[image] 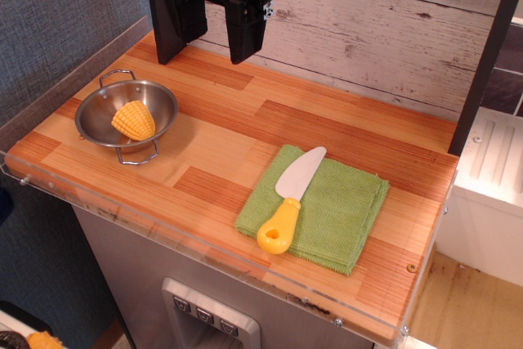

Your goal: Put the food behind the bowl slightly to the right

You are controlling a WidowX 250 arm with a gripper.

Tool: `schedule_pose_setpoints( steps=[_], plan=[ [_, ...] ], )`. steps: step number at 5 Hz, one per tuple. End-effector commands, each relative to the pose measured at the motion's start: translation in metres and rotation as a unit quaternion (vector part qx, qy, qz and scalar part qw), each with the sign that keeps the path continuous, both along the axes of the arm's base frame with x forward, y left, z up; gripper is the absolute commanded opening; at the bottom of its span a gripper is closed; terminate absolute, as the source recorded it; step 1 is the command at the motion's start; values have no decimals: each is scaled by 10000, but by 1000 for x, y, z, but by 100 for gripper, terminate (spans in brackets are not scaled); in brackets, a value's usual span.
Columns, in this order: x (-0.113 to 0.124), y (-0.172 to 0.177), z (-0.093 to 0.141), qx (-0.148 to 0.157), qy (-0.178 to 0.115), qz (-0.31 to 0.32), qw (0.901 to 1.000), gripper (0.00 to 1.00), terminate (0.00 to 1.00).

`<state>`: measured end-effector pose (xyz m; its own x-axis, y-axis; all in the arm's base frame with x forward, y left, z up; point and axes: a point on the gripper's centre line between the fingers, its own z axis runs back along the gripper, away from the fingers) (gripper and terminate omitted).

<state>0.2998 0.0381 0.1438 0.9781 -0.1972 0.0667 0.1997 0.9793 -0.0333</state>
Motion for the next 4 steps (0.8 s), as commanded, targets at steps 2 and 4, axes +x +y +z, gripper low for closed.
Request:
schedule_pose_setpoints(
  steps=[2,4],
  plan=[
    [6,14,2,-330,-24,6,9995,100,0],
    [-25,59,6,-240,48,694,9973,100,0]
  ],
)
